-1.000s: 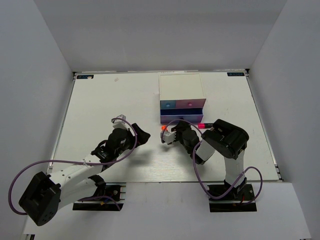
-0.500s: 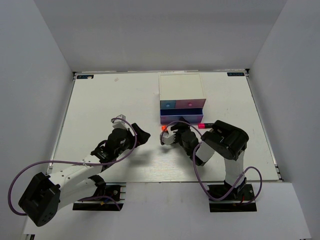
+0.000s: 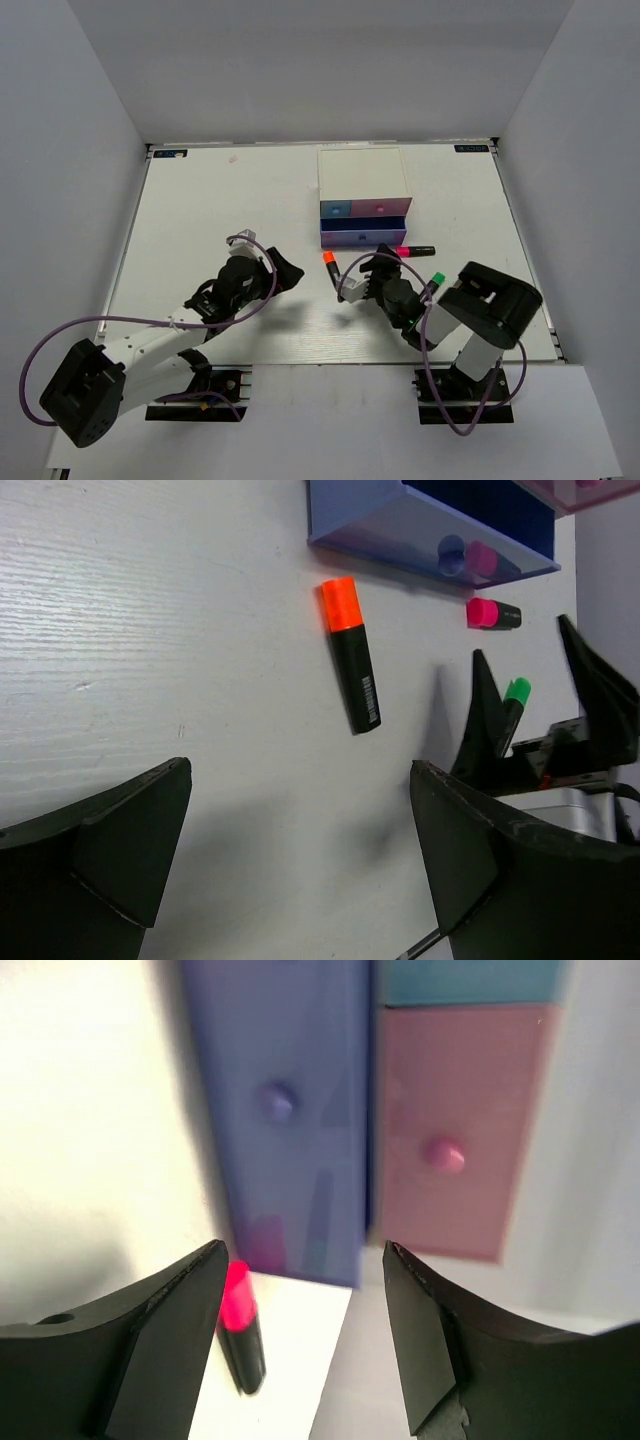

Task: Sort the stationery into containers
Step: Open the drawer, then grab a piece of stationery with the left arm, then place the stationery into the container

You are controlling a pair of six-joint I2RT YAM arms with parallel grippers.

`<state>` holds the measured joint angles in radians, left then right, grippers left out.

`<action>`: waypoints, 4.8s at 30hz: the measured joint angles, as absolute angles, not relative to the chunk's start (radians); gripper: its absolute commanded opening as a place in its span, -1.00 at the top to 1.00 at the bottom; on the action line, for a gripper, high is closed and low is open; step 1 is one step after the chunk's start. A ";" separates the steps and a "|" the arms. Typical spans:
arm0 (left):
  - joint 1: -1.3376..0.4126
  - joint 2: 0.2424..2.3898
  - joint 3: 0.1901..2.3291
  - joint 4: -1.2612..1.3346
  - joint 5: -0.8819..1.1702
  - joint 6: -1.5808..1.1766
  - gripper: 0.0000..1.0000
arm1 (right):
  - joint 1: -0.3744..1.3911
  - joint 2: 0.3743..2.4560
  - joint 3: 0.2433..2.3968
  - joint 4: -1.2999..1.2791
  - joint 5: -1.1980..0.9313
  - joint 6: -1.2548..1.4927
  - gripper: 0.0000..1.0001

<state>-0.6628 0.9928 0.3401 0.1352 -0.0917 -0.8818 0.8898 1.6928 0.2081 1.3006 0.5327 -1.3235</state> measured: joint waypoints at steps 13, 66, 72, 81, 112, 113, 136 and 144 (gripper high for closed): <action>-0.664 1.201 0.456 0.204 0.024 -0.877 -1.00 | 0.927 1.348 0.286 1.287 0.777 -1.143 -0.24; -0.907 2.033 1.464 -0.844 -0.349 -1.062 0.41 | 0.514 0.901 0.739 -0.057 0.400 -0.126 0.06; -0.919 1.983 1.386 -0.765 -0.320 -0.997 0.98 | 0.468 0.904 0.739 -0.079 0.387 -0.085 -0.04; -0.963 1.672 1.083 -0.518 -0.081 -0.647 1.00 | 0.425 0.852 0.734 -0.136 0.212 -0.085 -0.22; -0.896 1.839 1.406 -0.365 -0.239 0.585 1.00 | 0.330 0.785 0.656 -0.155 0.157 -0.084 -0.22; -0.894 1.852 1.409 -0.357 -0.257 0.596 0.99 | 0.327 0.785 0.656 -0.155 0.157 -0.084 -0.22; -0.886 1.952 1.437 -0.232 -0.368 0.688 0.14 | 0.292 0.785 0.638 -0.156 0.154 -0.078 -0.20; -0.886 1.953 1.437 -0.199 -0.384 0.693 -0.07 | 0.288 0.785 0.638 -0.156 0.153 -0.078 -0.20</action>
<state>-0.8860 1.9533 1.4372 -0.1986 -0.3843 0.6930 0.2878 0.7853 0.6380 -0.1562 0.1532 -0.0776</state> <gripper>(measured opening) 0.502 0.600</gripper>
